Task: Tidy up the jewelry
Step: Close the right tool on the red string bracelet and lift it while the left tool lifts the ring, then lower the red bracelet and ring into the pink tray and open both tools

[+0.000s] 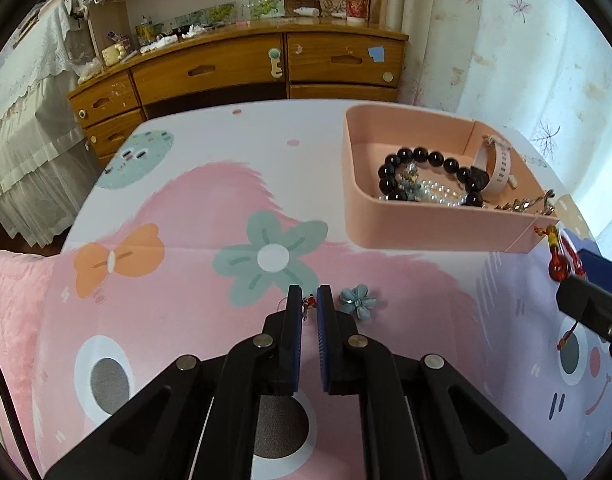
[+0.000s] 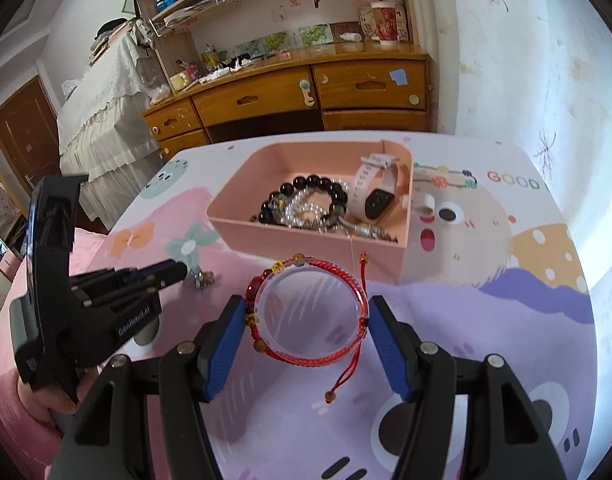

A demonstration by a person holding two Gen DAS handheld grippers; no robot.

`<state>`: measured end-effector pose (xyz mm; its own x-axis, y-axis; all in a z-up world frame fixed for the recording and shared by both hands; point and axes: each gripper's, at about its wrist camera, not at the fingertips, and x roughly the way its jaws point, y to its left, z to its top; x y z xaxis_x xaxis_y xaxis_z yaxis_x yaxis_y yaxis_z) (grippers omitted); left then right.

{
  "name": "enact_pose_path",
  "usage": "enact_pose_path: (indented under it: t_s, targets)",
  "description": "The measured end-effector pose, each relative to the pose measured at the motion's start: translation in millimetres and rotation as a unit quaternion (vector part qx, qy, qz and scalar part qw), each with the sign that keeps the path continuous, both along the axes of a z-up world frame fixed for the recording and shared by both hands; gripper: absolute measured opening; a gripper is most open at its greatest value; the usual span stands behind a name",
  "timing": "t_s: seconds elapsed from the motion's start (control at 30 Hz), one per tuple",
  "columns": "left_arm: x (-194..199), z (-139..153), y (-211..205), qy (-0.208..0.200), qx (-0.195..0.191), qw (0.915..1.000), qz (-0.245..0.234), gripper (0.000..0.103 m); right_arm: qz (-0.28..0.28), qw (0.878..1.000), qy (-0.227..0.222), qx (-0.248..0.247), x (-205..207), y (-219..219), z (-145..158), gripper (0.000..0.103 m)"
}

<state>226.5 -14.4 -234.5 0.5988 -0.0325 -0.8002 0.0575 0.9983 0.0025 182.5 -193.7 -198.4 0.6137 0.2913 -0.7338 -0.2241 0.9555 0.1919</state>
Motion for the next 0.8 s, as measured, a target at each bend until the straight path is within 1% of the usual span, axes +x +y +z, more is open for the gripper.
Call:
enact_pose_path:
  t_s: [0.17, 0.3, 0.47, 0.63, 0.7, 0.73, 0.77, 0.8]
  targets:
    - [-2.0, 30.2, -2.6, -0.029, -0.006, 0.9995, -0.007, 0.005, 0.011, 1.000, -0.029, 0.005, 5.7, -0.6, 20.4, 0.062]
    - [3.6, 57.5, -9.3, -0.054, -0.011, 0.9984, -0.016, 0.005, 0.015, 0.998, -0.059, -0.008, 13.5, 0.6, 34.1, 0.063]
    - [19.4, 86.0, -19.9, -0.080, -0.032, 0.9960, -0.025, 0.005, 0.013, 0.994, -0.102, -0.027, 26.5, -1.0, 48.4, 0.063]
    - [35.3, 101.5, -32.3, -0.114, -0.054, 0.9911, -0.043, 0.005, 0.006, 0.992, -0.119, -0.026, 42.0, -3.4, 53.9, 0.063]
    - [41.5, 102.9, -35.7, -0.118, -0.064, 0.9898, -0.048, 0.005, 0.004, 0.992, -0.126, -0.022, 47.4, -3.1, 54.1, 0.063]
    - [44.6, 102.5, -37.1, -0.119, -0.069, 0.9893, -0.050, 0.008, 0.004, 0.992, -0.125, -0.020, 50.3, -2.4, 52.5, 0.064]
    - [49.7, 100.0, -38.9, -0.108, -0.078, 0.9896, -0.054, 0.016, 0.006, 0.993, -0.118, -0.014, 54.6, -2.3, 49.3, 0.073]
    - [53.9, 96.4, -40.1, -0.096, -0.077, 0.9910, -0.052, 0.038, 0.013, 0.995, -0.102, -0.006, 60.2, -2.1, 43.8, 0.085]
